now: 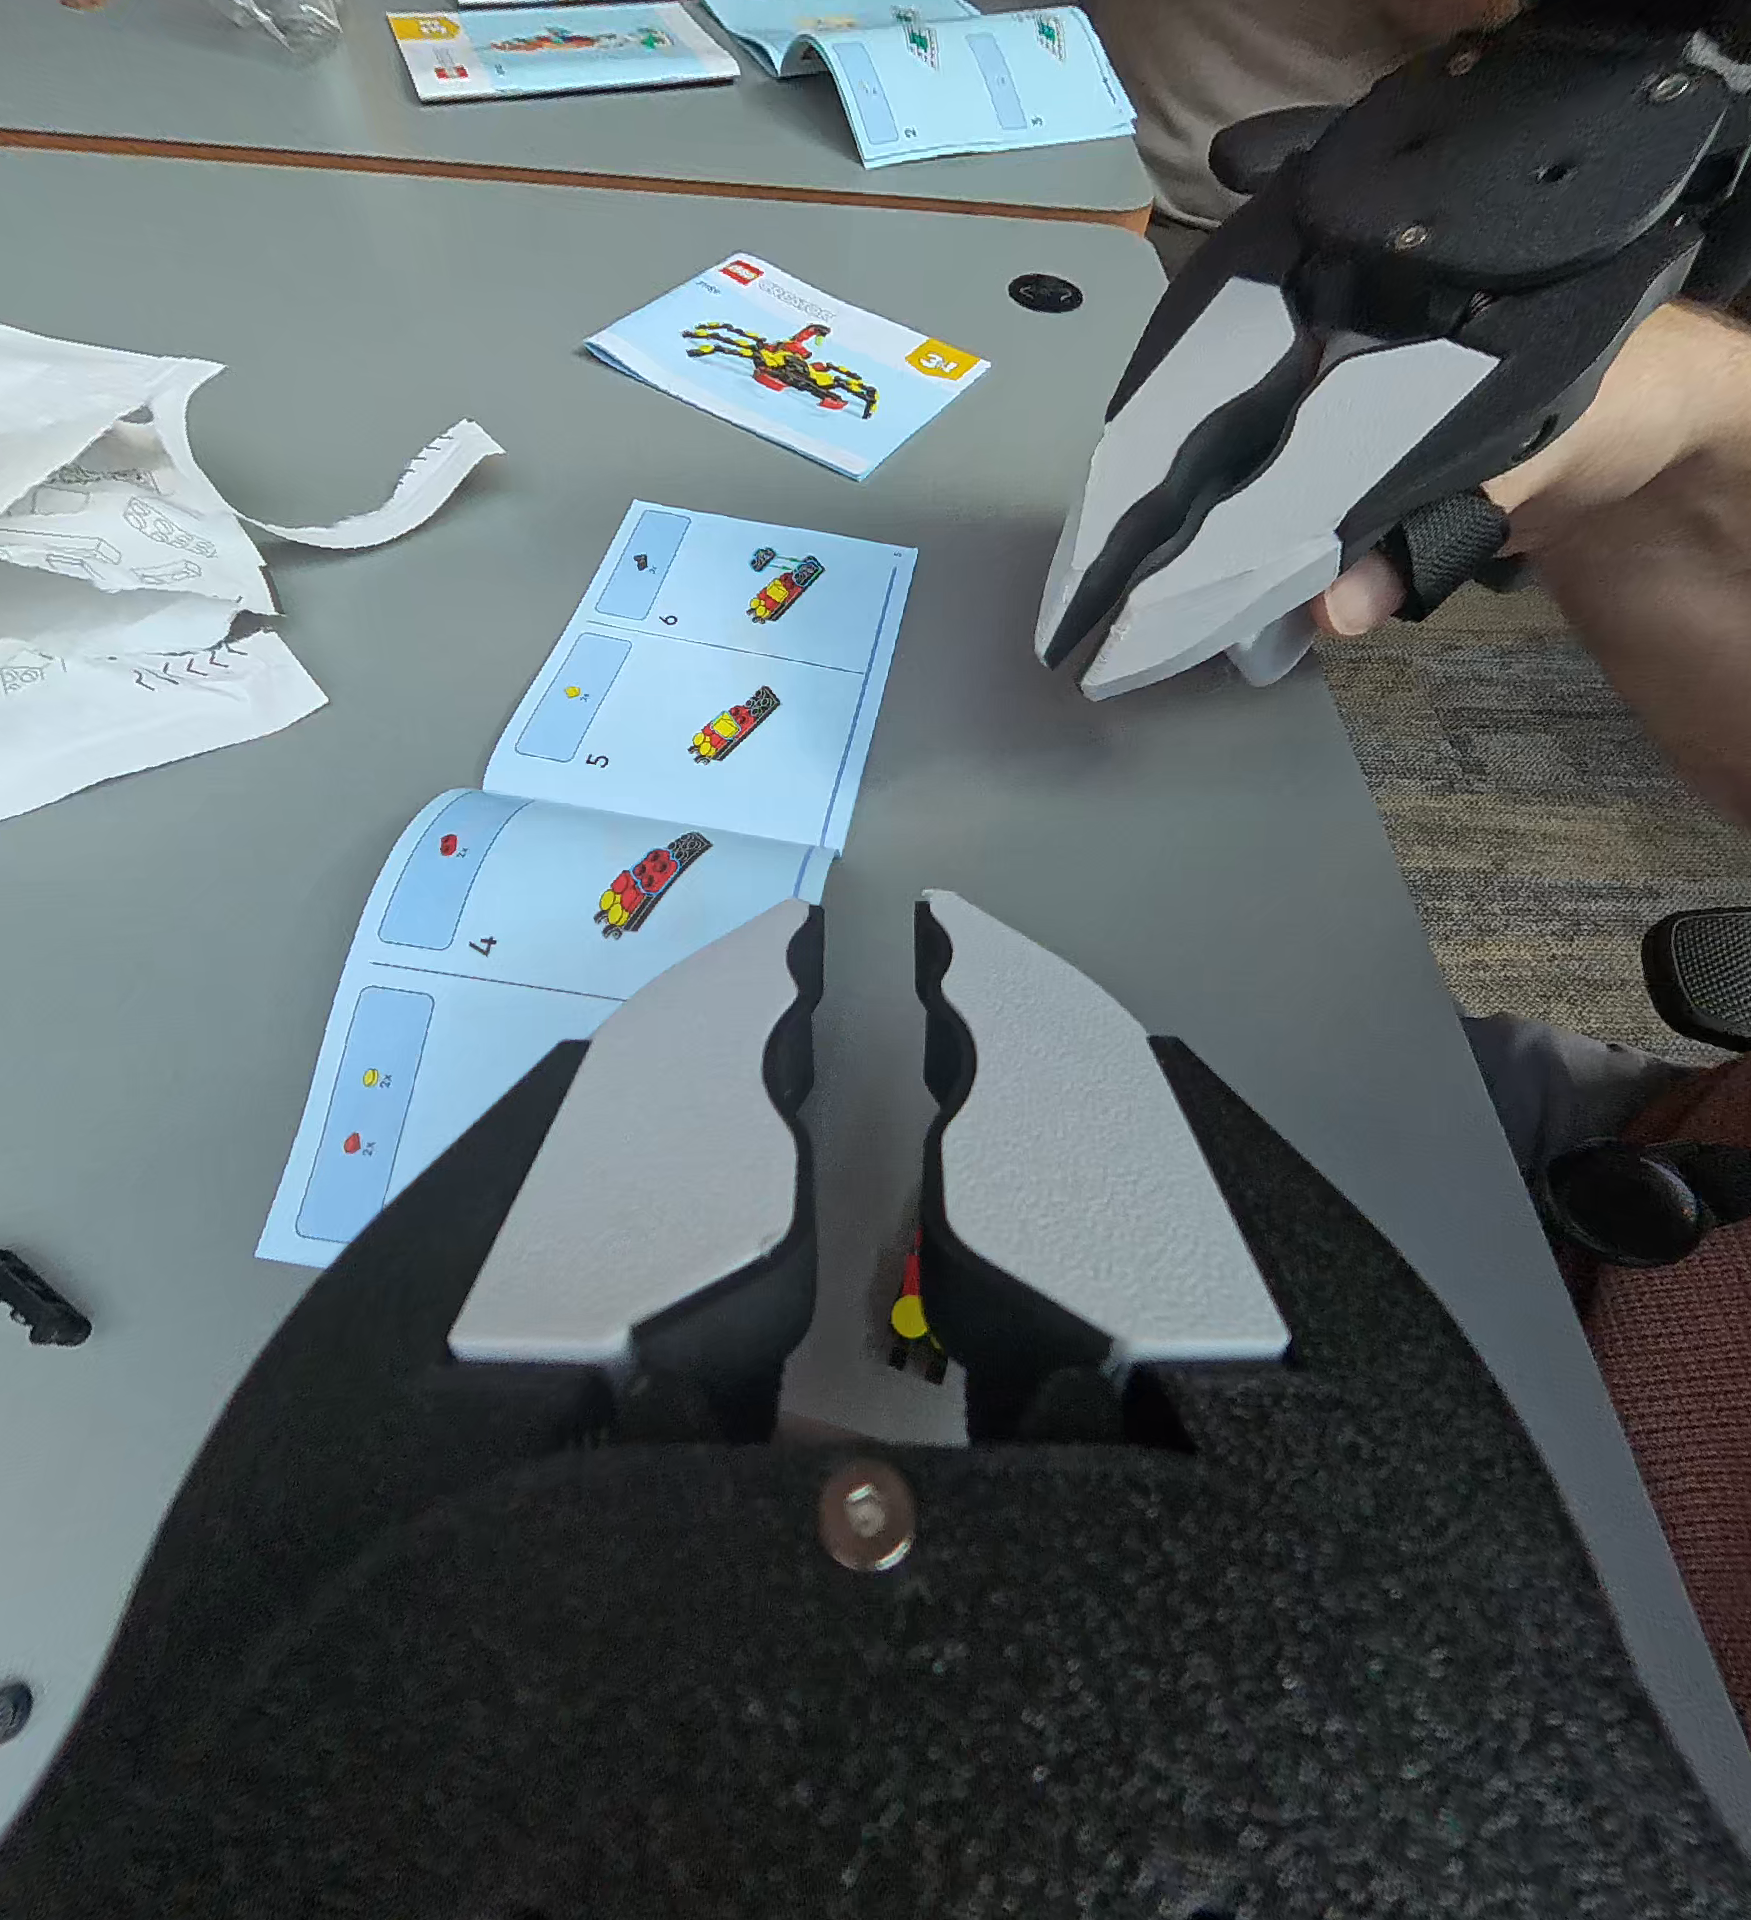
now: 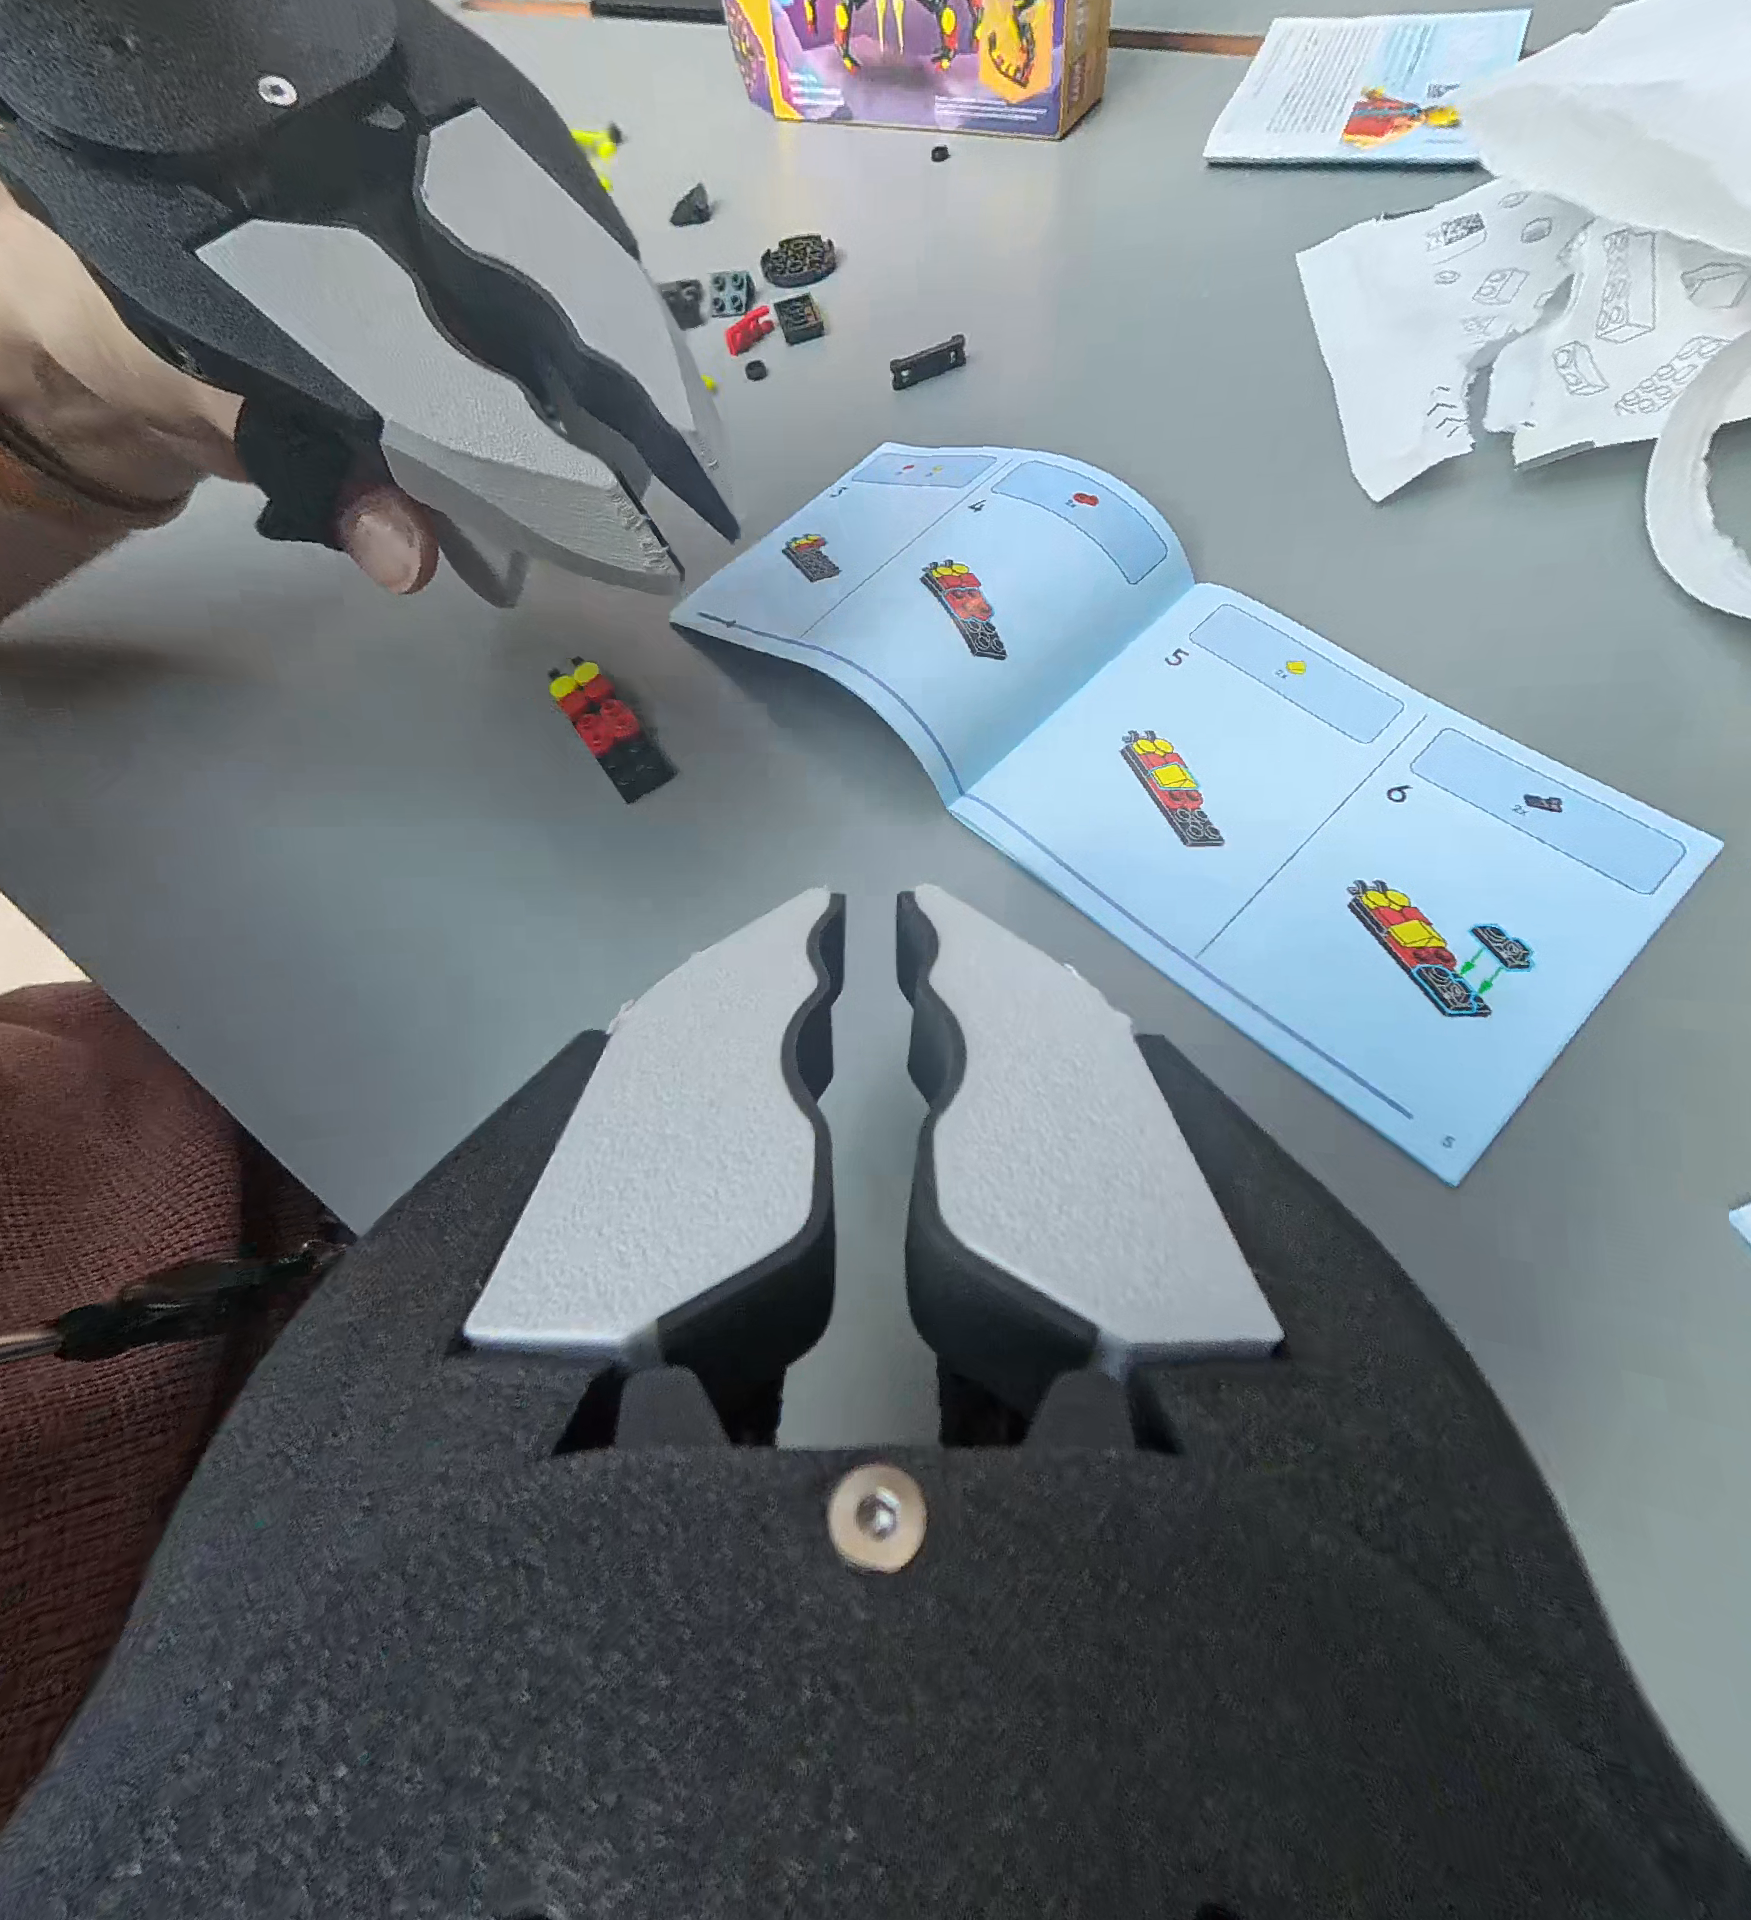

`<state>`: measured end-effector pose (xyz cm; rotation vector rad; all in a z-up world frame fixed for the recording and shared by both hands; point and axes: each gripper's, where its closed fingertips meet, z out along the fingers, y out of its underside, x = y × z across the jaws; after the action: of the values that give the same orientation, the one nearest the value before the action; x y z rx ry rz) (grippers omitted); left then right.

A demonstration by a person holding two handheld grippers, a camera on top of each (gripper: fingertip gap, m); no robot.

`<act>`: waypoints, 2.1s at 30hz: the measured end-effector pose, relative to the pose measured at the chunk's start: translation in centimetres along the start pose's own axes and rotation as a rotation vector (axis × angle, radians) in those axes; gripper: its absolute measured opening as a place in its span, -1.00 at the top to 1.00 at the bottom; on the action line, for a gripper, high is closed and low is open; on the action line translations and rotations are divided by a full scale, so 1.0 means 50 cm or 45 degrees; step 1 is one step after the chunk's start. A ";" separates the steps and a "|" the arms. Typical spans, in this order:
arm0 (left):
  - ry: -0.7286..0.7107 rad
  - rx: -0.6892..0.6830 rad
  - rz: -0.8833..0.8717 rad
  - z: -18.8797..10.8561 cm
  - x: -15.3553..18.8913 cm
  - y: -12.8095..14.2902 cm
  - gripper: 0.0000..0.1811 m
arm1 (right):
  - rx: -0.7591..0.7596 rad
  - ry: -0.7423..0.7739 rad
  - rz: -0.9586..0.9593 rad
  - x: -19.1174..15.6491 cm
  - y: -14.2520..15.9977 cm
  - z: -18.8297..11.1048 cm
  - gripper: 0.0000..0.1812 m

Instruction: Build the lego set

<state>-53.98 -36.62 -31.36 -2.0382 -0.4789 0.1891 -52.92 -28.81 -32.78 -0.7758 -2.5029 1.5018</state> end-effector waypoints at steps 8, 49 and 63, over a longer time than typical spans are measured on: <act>-0.271 0.089 0.063 -0.120 -0.011 0.040 0.61 | 0.058 -0.073 -0.027 -0.105 -0.031 0.087 0.67; -1.121 -0.145 0.052 -0.641 -0.247 0.311 0.90 | -0.067 -0.124 -0.639 -0.172 -0.252 0.354 0.95; -1.063 -0.270 -0.202 -0.703 -0.332 0.447 0.85 | -0.073 -0.173 -0.613 -0.151 -0.269 0.407 0.85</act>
<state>-51.86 -81.27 -34.42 -2.0455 -1.2073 0.9407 -58.54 -53.59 -30.31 -0.0579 -2.5813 1.3494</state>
